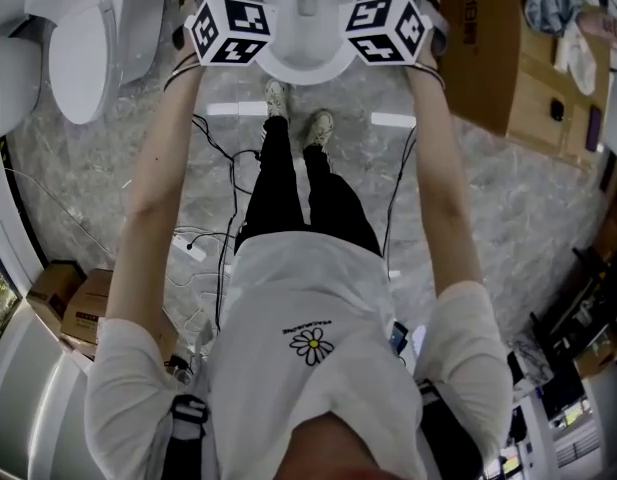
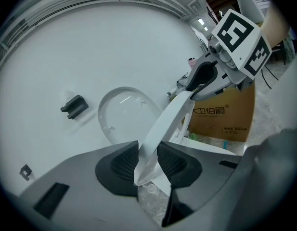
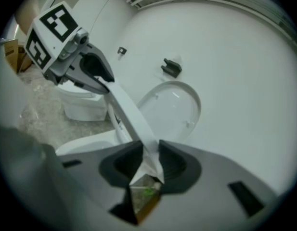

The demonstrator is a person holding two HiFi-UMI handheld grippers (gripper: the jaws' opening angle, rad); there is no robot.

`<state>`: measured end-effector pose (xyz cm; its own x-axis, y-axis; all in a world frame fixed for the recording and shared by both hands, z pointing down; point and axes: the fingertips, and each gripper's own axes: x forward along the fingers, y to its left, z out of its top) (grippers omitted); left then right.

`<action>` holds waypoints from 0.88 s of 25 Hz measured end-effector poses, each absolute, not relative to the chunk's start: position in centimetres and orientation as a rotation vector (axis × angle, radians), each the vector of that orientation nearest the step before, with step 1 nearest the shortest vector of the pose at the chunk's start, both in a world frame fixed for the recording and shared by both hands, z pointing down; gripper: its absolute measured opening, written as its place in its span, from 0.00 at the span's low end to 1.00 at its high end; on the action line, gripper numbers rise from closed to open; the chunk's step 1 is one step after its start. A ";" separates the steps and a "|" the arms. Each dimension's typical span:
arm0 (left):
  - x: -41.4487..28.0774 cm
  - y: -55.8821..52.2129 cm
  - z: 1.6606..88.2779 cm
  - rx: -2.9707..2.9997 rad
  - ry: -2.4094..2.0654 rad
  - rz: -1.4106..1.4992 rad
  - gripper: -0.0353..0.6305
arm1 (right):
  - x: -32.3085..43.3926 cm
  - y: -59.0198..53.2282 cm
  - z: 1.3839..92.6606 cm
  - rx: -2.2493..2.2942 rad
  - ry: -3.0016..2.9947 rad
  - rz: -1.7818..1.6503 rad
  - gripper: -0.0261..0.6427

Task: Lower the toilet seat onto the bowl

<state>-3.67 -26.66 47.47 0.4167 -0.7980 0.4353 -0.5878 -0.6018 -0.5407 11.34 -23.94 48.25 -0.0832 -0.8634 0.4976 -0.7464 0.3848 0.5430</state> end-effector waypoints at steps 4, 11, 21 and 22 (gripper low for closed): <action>-3.8 -24.7 48.9 -2.327 1.174 -1.058 0.26 | 11.1 -22.0 49.6 1.317 -1.823 -0.210 0.22; -4.2 -22.1 51.0 -2.298 1.128 -1.145 0.27 | 10.6 -19.4 51.4 1.265 -1.828 -0.189 0.22; -4.8 -17.5 55.1 -2.345 0.981 -1.244 0.31 | 9.6 -15.1 55.3 1.077 -1.827 -0.104 0.27; -4.8 -17.0 55.6 -2.360 0.961 -1.261 0.32 | 9.6 -14.7 55.8 1.073 -1.826 -0.103 0.28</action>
<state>-4.82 -17.03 55.59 0.3920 -0.6792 0.6205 -0.4184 -0.7323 -0.5373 9.58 -14.67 55.81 -0.1324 -0.7045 0.6972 -0.6218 0.6068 0.4951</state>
